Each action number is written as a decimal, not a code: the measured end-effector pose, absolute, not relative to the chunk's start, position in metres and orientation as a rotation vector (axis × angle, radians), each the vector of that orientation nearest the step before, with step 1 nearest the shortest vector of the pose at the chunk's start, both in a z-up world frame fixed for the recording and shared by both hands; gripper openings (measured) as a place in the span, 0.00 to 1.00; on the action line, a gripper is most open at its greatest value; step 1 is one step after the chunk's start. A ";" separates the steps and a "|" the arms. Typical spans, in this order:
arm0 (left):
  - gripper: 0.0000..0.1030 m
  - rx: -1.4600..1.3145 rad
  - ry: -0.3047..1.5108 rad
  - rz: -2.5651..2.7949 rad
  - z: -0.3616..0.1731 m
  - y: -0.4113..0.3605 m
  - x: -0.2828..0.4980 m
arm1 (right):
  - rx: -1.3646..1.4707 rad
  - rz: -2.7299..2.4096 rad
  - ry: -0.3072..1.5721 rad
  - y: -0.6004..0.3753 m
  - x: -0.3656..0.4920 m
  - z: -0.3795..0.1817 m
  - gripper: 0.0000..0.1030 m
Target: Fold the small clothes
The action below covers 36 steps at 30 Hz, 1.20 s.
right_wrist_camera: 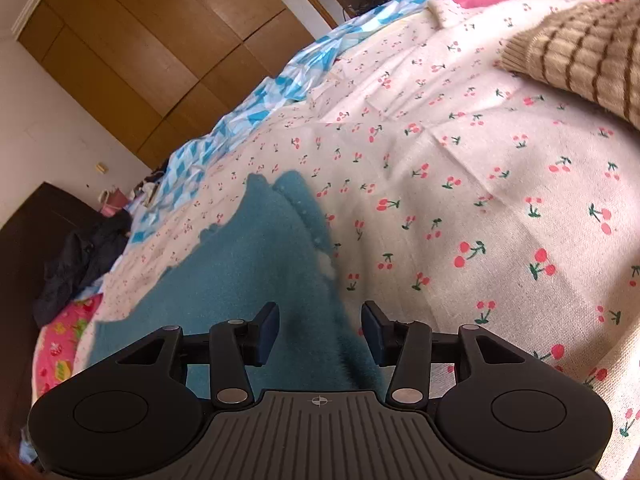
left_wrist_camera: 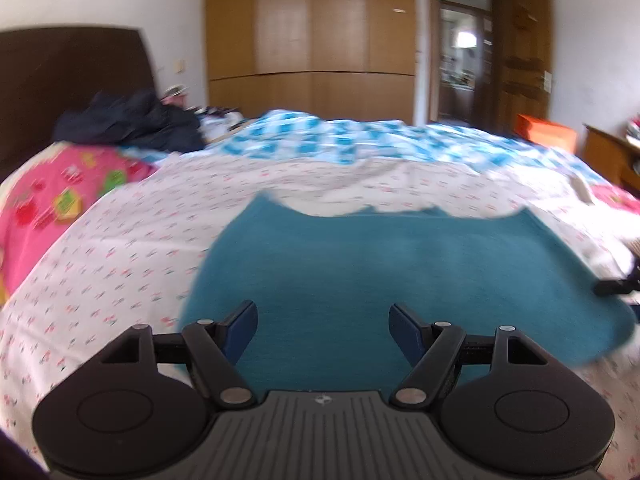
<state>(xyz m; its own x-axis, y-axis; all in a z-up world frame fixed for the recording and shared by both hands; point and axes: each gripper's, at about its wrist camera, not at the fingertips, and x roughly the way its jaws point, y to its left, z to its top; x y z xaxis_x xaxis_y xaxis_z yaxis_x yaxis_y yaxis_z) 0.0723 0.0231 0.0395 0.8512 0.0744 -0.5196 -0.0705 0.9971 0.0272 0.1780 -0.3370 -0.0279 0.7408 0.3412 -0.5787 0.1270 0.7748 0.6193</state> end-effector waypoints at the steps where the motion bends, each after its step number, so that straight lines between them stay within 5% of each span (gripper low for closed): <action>1: 0.75 0.054 0.547 0.049 0.041 0.007 0.072 | 0.709 0.135 0.748 -0.343 0.179 -0.029 0.46; 14: 0.75 0.545 0.536 -0.228 -0.005 -0.165 0.076 | 0.971 0.191 0.732 -0.392 0.180 -0.041 0.47; 28: 0.79 0.769 0.438 -0.102 -0.037 -0.227 0.133 | 1.087 0.272 0.736 -0.404 0.189 -0.053 0.50; 31: 0.72 0.744 0.454 -0.125 -0.027 -0.223 0.131 | 1.095 0.309 0.753 -0.404 0.191 -0.054 0.52; 36: 0.53 0.685 0.395 -0.139 0.000 -0.208 0.118 | 1.156 0.376 0.763 -0.397 0.202 -0.057 0.72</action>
<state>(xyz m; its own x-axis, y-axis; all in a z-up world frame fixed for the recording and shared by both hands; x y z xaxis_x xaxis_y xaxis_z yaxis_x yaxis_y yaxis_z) 0.1182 -0.2083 0.0005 0.9168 0.0036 -0.3993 0.2529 0.7686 0.5876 0.2018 -0.3970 -0.0569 0.6961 0.6299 -0.3445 0.1106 0.3800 0.9184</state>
